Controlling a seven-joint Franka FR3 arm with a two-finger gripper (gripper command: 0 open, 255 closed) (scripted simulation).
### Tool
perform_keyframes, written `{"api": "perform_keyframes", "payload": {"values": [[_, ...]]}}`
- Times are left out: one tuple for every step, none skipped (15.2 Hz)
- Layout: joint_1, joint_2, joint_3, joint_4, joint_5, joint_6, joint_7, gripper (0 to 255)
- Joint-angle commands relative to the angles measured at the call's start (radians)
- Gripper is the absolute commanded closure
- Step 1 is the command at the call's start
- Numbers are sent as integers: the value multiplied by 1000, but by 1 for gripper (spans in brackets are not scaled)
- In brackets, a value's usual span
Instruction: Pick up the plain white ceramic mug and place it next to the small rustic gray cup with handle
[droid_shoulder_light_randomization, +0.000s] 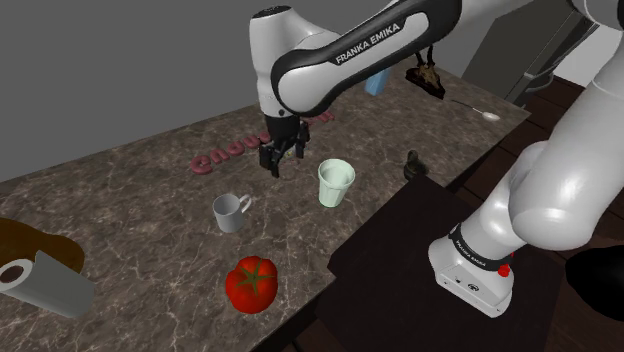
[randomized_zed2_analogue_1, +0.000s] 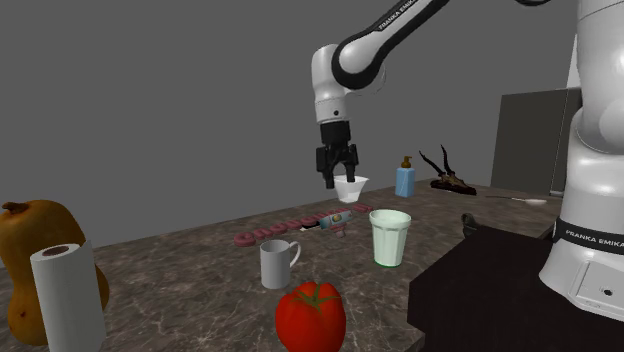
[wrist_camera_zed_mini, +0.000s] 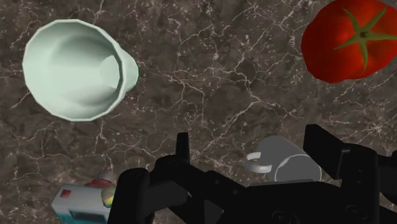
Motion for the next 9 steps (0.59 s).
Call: {"api": "perform_keyframes", "payload": {"values": [[16, 77, 6, 51, -24, 22, 31, 0], [26, 116, 8, 81, -36, 28, 46, 0], [37, 154, 8, 113, -48, 32, 61, 0], [48, 193, 8, 146, -59, 36, 75, 0], [59, 232, 8, 180, -71, 38, 89, 0], [72, 271, 6, 216, -82, 38, 101, 0], [84, 310, 5, 253, -92, 38, 113, 0], [97, 349, 2, 292, -102, 36, 124, 0], [110, 388, 0, 332, -112, 33, 134, 0]]}}
